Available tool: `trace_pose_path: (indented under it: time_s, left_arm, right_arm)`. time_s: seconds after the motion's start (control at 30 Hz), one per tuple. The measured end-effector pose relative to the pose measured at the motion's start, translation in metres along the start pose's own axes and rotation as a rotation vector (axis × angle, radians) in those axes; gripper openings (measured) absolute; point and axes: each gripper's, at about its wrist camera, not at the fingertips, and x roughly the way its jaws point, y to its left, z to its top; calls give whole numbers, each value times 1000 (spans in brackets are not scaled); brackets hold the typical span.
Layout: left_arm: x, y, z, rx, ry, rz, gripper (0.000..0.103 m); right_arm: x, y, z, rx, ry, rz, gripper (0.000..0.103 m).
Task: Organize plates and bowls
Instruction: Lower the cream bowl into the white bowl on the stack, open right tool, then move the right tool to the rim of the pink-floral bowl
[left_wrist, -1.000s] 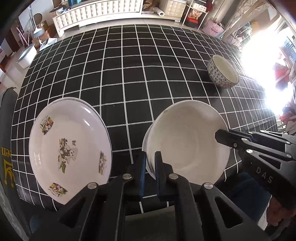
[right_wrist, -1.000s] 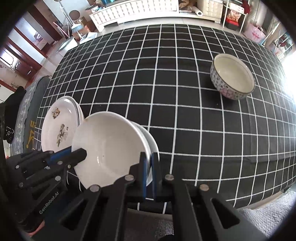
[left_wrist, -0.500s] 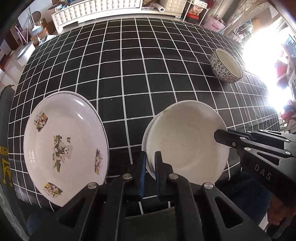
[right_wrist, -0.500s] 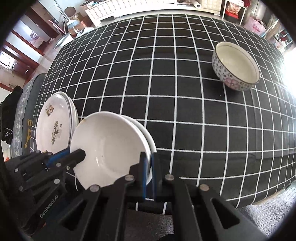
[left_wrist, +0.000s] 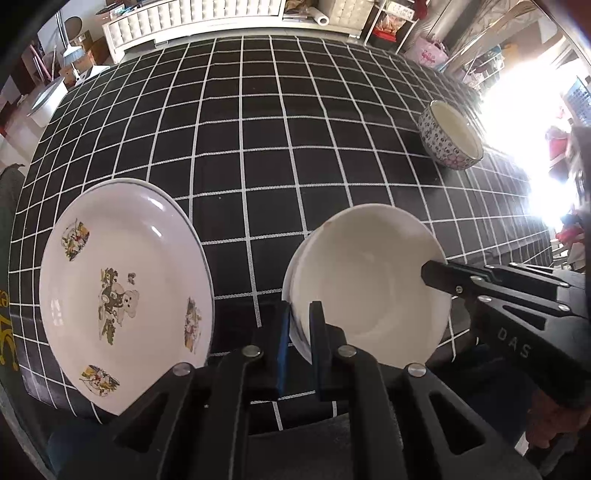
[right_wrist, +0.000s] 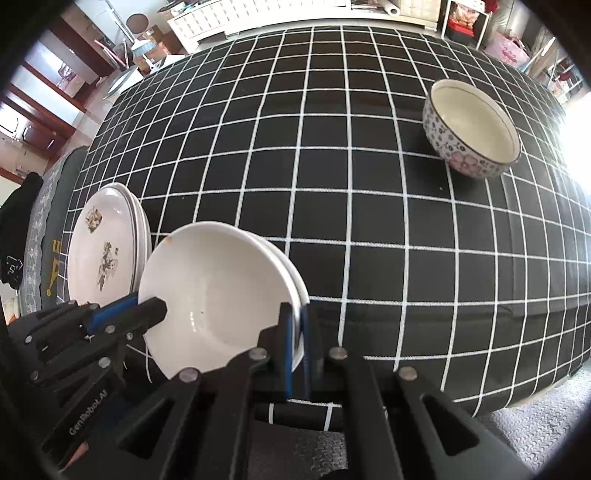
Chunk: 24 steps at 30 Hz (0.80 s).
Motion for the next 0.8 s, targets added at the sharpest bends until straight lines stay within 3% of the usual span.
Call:
trace_pose_path:
  time_s: [0.17, 0.23, 0.33, 0.43, 0.8]
  left_arm:
    - [-10, -1, -1, 4, -24, 7, 16]
    - [-16, 0, 0, 1, -38, -6, 23]
    - [-24, -1, 2, 1, -56, -20, 24]
    - [-30, -5, 4, 6, -72, -19, 31]
    - [-66, -47, 30, 87, -147, -46, 36]
  right_arm:
    - [-4, -3, 0, 13, -2, 12, 10]
    - [-8, -4, 0, 12, -9, -1, 27]
    - [-19, -8, 0, 32, -50, -5, 49]
    - [-34, -16, 1, 52, -88, 6, 52]
    - [-92, -51, 5, 91, -179, 28, 53]
